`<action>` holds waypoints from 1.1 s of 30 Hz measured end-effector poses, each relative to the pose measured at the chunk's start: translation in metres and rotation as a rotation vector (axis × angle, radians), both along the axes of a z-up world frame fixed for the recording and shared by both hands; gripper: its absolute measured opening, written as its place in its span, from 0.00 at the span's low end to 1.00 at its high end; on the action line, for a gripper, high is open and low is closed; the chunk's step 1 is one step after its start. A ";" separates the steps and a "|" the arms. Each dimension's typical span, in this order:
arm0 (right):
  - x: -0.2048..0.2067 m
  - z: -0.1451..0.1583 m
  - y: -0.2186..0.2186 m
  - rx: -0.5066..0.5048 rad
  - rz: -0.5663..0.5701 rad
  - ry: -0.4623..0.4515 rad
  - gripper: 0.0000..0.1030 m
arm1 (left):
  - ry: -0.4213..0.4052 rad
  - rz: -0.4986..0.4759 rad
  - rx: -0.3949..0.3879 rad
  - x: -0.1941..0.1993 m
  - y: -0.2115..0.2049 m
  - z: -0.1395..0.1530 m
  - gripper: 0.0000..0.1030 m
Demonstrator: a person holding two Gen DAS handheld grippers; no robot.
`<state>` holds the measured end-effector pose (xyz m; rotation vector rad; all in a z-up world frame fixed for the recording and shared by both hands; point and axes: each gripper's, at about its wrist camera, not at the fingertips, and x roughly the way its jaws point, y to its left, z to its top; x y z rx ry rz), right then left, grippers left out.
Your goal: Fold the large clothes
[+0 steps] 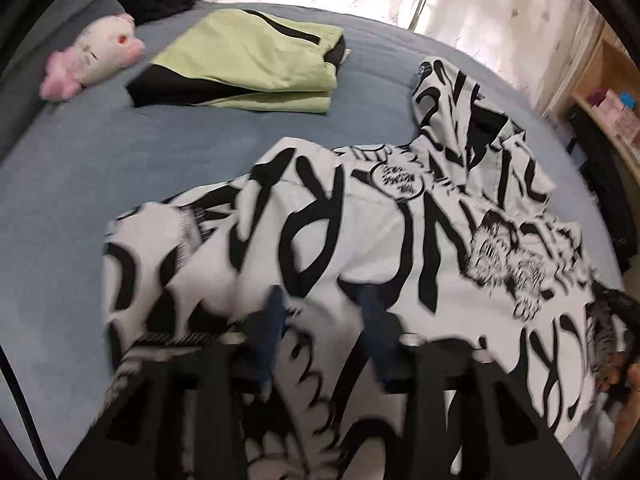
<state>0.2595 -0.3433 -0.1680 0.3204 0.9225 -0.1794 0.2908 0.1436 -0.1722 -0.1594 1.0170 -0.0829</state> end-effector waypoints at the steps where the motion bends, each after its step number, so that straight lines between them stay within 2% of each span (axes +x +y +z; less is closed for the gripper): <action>1: -0.006 0.003 0.005 0.010 0.005 -0.003 0.21 | -0.006 0.000 0.012 -0.008 0.000 0.004 0.49; 2: -0.012 0.007 0.010 0.021 0.014 -0.008 0.35 | -0.010 -0.005 0.016 -0.015 -0.001 0.009 0.49; 4: -0.025 0.013 0.021 0.028 0.026 -0.019 0.49 | -0.008 -0.008 0.020 -0.028 -0.001 0.017 0.49; 10: -0.060 0.045 0.055 0.039 0.101 -0.064 0.49 | -0.005 -0.016 0.061 -0.090 -0.001 0.046 0.49; 14: -0.091 0.072 0.083 0.023 0.173 -0.110 0.49 | -0.036 -0.033 0.087 -0.141 -0.004 0.069 0.50; 19: -0.126 0.090 0.118 -0.001 0.267 -0.079 0.49 | -0.078 -0.046 0.108 -0.190 -0.009 0.096 0.51; 25: -0.155 0.111 0.148 -0.062 0.350 -0.068 0.49 | -0.112 -0.076 0.148 -0.220 -0.011 0.133 0.52; 27: -0.161 0.122 0.154 -0.077 0.361 -0.077 0.49 | -0.118 -0.079 0.149 -0.222 -0.010 0.147 0.57; 33: -0.156 0.159 0.167 -0.106 0.386 -0.107 0.49 | -0.175 -0.099 0.188 -0.207 -0.013 0.186 0.60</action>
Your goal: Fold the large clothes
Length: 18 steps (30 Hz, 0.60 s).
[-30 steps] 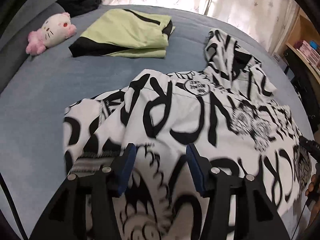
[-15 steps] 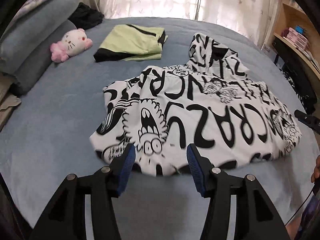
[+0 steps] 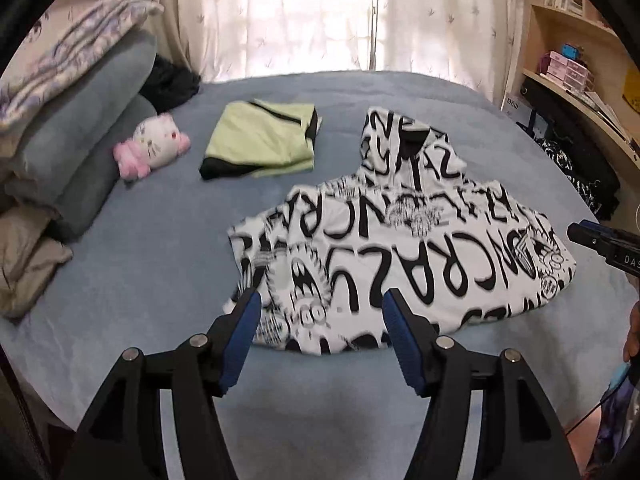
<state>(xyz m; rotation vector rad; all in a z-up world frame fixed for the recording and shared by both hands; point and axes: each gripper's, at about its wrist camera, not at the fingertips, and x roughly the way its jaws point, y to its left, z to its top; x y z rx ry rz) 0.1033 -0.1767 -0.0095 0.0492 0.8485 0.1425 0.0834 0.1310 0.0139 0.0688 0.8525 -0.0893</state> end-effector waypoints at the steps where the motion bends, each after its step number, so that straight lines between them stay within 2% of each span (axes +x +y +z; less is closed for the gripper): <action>1: 0.003 0.005 0.002 -0.004 0.001 -0.002 0.49 | -0.008 -0.005 0.010 0.005 -0.001 0.005 0.61; 4: 0.018 0.022 0.005 -0.010 0.018 -0.011 0.49 | -0.015 -0.017 0.031 0.024 -0.006 0.017 0.65; 10: 0.059 0.042 0.003 -0.043 0.016 -0.003 0.49 | 0.009 -0.039 0.049 0.081 -0.021 0.030 0.65; 18: 0.139 0.072 -0.020 -0.087 -0.022 0.028 0.49 | 0.082 -0.078 0.084 0.186 -0.049 0.034 0.66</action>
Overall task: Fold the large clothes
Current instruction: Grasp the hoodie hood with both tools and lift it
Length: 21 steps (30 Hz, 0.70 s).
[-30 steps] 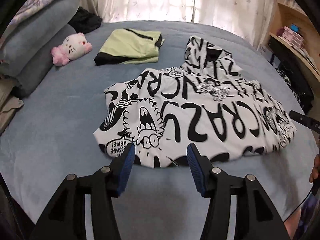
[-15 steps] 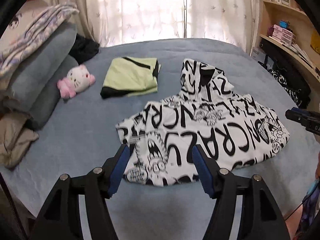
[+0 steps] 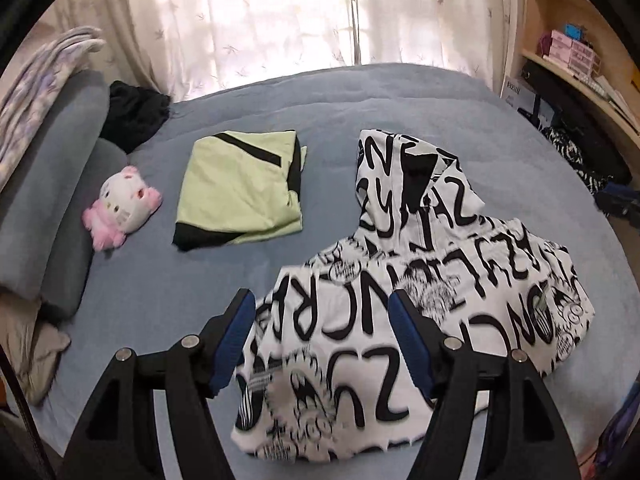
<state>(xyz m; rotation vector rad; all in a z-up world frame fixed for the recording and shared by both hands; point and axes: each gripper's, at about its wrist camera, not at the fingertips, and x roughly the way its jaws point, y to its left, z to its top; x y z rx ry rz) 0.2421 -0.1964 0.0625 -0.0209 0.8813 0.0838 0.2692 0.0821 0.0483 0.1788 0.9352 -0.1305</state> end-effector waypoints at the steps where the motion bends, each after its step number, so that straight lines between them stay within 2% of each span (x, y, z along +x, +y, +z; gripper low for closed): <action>1: 0.011 0.003 -0.004 -0.001 -0.009 0.005 0.49 | 0.013 -0.011 0.008 0.015 -0.005 -0.002 0.66; 5: 0.068 0.007 -0.023 -0.027 -0.061 0.035 0.49 | 0.053 -0.009 0.064 0.085 -0.027 -0.016 0.66; 9: 0.128 -0.015 -0.041 0.004 -0.099 0.082 0.49 | 0.116 0.022 0.062 0.146 -0.043 -0.046 0.66; 13: 0.182 -0.057 -0.052 0.034 -0.128 0.131 0.49 | 0.198 0.056 -0.030 0.206 -0.053 -0.087 0.66; 17: 0.230 -0.101 -0.059 0.096 -0.136 0.188 0.49 | 0.233 0.080 -0.104 0.256 -0.064 -0.128 0.66; 21: 0.267 -0.136 -0.067 0.166 -0.139 0.223 0.49 | 0.252 0.082 -0.128 0.285 -0.078 -0.161 0.66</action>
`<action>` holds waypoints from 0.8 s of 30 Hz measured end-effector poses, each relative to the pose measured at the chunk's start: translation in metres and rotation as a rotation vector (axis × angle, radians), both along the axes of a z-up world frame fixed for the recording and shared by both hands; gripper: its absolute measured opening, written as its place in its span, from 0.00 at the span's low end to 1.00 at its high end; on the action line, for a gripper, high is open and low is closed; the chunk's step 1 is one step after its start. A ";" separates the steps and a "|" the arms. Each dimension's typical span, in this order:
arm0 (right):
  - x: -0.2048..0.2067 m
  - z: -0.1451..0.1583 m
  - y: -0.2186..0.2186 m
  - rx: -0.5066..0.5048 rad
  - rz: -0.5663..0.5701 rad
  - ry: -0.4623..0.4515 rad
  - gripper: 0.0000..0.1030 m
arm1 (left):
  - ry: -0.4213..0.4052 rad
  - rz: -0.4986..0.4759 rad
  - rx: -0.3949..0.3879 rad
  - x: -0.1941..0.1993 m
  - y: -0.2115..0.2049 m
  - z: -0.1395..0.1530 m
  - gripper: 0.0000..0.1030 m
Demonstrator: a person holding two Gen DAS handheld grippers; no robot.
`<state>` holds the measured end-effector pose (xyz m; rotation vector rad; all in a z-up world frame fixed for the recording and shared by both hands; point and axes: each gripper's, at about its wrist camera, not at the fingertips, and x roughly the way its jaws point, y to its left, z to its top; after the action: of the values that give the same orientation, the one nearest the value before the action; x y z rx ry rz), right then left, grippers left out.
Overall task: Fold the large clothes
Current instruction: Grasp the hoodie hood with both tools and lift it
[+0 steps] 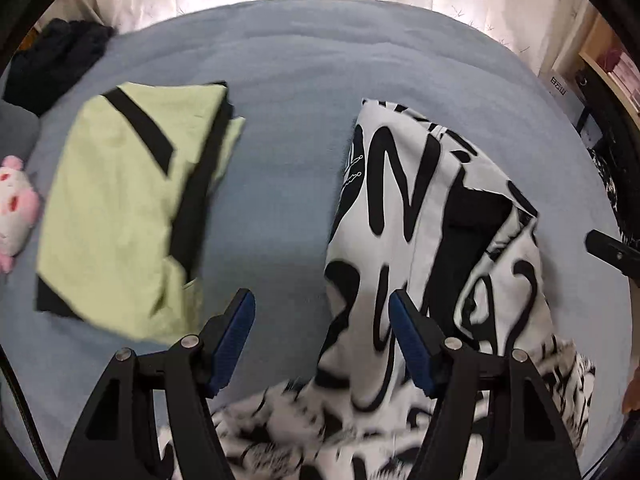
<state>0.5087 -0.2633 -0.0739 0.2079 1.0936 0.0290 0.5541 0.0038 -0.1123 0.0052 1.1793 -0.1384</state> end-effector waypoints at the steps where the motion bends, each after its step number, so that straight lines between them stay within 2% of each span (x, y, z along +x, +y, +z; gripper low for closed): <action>1: 0.008 -0.007 -0.001 0.004 -0.008 0.002 0.49 | 0.004 0.003 -0.003 0.007 -0.003 -0.008 0.66; 4: 0.030 -0.030 -0.005 0.042 -0.019 0.010 0.49 | 0.013 0.017 -0.020 0.024 -0.008 -0.027 0.66; 7: 0.050 -0.052 -0.006 0.013 -0.036 0.032 0.49 | 0.017 0.010 -0.011 0.036 -0.014 -0.046 0.66; 14: 0.078 -0.090 -0.011 0.056 -0.046 0.090 0.49 | 0.057 -0.073 -0.003 0.048 -0.028 -0.087 0.65; 15: 0.079 -0.093 -0.011 0.053 -0.046 0.096 0.48 | 0.051 -0.077 -0.012 0.048 -0.028 -0.088 0.56; 16: 0.080 -0.095 -0.009 0.058 -0.043 0.094 0.38 | 0.045 -0.085 -0.033 0.047 -0.028 -0.088 0.46; 17: 0.080 -0.097 -0.008 0.078 -0.033 0.096 0.22 | 0.040 -0.100 -0.067 0.046 -0.028 -0.087 0.14; 18: 0.079 -0.098 -0.006 0.091 -0.029 0.102 0.16 | 0.039 -0.109 -0.093 0.045 -0.028 -0.085 0.07; 20: 0.076 -0.093 -0.001 0.069 -0.020 0.096 0.06 | -0.007 -0.112 -0.039 0.037 -0.032 -0.078 0.04; 22: 0.070 -0.084 0.000 0.053 -0.001 0.070 0.05 | -0.048 -0.118 -0.008 0.027 -0.033 -0.069 0.03; 24: 0.057 -0.065 0.000 0.066 0.015 0.011 0.04 | -0.076 -0.133 -0.015 0.015 -0.030 -0.054 0.02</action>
<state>0.5661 -0.2634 -0.1388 0.2590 1.1063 0.0775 0.5693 -0.0264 -0.1662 0.0752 1.1024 -0.2616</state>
